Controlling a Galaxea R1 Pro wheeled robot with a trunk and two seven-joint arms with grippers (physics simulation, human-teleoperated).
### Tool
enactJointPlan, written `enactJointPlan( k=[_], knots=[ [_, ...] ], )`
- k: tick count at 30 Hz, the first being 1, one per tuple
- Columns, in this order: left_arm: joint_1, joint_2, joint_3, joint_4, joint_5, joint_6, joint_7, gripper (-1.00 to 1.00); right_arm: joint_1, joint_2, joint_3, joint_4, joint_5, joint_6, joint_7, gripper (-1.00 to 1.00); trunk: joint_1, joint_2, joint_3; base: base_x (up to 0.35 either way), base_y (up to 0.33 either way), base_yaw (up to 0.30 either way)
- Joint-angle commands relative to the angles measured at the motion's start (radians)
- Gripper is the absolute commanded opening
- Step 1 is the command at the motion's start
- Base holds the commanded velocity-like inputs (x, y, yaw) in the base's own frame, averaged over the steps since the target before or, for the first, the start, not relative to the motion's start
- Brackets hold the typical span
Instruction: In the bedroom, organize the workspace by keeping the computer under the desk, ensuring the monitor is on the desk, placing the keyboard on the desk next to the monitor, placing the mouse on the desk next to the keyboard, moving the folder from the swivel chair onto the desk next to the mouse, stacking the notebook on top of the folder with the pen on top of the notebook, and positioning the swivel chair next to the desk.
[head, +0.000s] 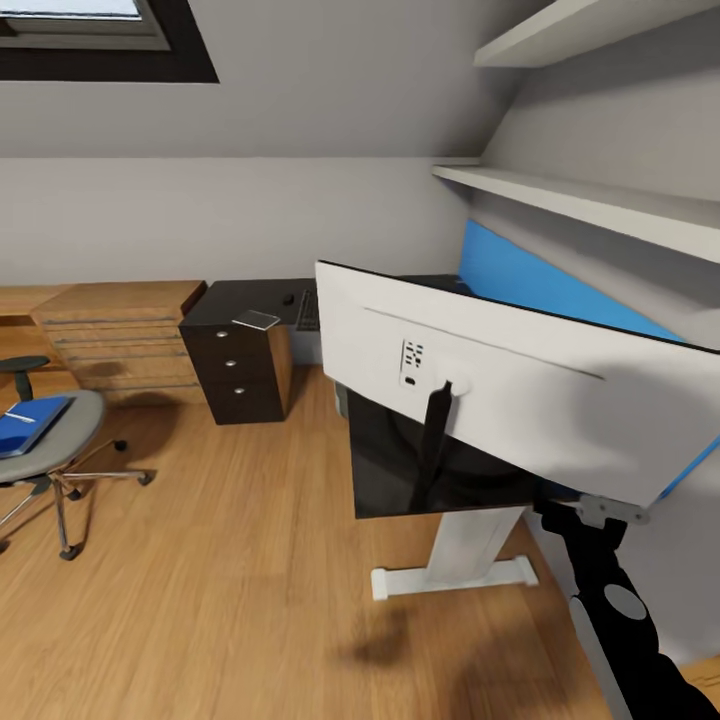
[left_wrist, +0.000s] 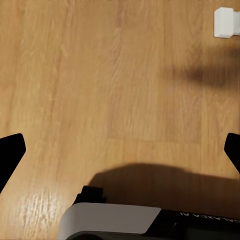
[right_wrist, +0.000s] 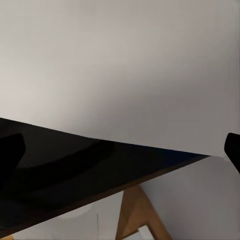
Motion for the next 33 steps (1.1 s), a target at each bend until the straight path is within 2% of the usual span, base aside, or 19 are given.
enactJointPlan(
  k=[1, 10, 19, 33],
  knots=[
    [0.000, 0.000, 0.009, 0.000, -0.006, -0.002, -0.003, 1.00, 0.000, -0.001, 0.002, -0.001, -0.010, 0.003, -0.005, 1.00, 0.000, -0.001, -0.001, 0.131, -0.086, 0.000],
    [0.000, 0.000, 0.009, 0.001, -0.006, -0.001, -0.003, 1.00, 0.000, -0.001, 0.000, 0.000, -0.008, 0.002, -0.006, 1.00, 0.000, -0.001, -0.001, 0.122, -0.096, 0.000],
    [0.000, 0.001, 0.009, 0.000, -0.007, -0.001, -0.003, 1.00, -0.001, -0.001, -0.002, 0.000, -0.008, 0.002, -0.006, 1.00, 0.000, -0.001, -0.001, 0.025, -0.010, 0.000],
    [0.000, 0.003, 0.009, 0.000, -0.007, -0.001, 0.002, 1.00, -0.001, -0.002, -0.005, 0.000, -0.010, 0.000, -0.006, 1.00, 0.000, -0.001, -0.001, 0.115, 0.000, 0.000]
  ],
)
